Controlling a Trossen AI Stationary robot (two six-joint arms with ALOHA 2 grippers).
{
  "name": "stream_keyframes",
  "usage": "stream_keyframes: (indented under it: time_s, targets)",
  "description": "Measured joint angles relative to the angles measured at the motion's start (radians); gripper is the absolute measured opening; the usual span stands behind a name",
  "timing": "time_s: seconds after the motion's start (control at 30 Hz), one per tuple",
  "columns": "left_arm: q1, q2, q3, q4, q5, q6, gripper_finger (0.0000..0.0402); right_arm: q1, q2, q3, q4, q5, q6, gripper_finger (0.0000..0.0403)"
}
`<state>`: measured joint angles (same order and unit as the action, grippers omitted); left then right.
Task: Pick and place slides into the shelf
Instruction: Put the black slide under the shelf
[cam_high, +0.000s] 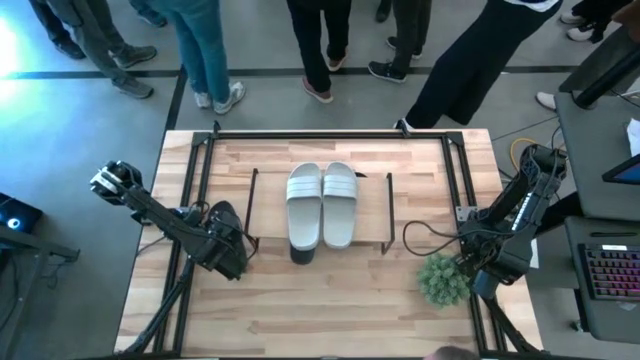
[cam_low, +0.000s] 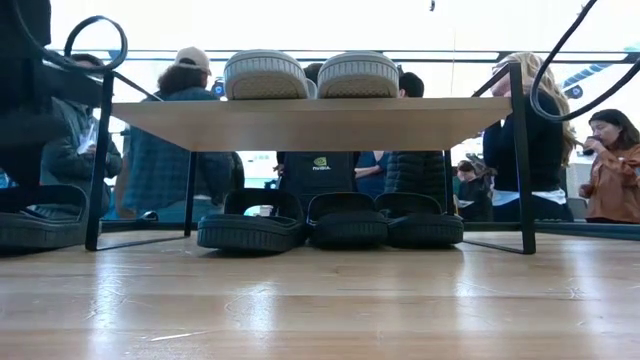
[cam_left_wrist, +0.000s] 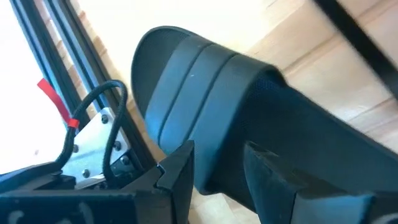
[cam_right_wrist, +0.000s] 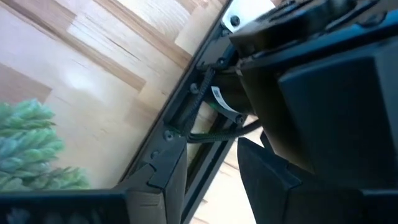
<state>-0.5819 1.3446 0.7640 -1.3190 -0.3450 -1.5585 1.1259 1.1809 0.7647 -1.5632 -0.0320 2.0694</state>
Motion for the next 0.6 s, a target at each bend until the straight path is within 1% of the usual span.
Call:
stream_keyframes:
  time_s: [0.17, 0.3, 0.47, 0.53, 0.6]
  targets:
    - [0.000, -0.002, -0.012, -0.007, -0.008, 0.000, 0.0122, 0.000, 0.000, 0.000, -0.001, -0.019, -0.002, 0.0134]
    - [0.000, 0.013, -0.036, -0.004, -0.016, -0.005, 0.0122, 0.000, 0.000, 0.000, -0.001, -0.021, -0.002, 0.0134]
    - [0.000, 0.039, -0.038, -0.001, -0.016, -0.006, 0.0120, 0.000, 0.000, 0.000, 0.000, -0.024, 0.003, 0.0134]
    - [0.000, 0.049, -0.038, -0.001, -0.016, -0.006, 0.0110, 0.000, 0.000, 0.000, 0.000, -0.024, 0.020, 0.0134]
    - [0.000, 0.054, -0.038, -0.002, -0.019, -0.006, 0.0092, 0.000, 0.000, 0.000, 0.000, -0.024, 0.032, 0.0134]
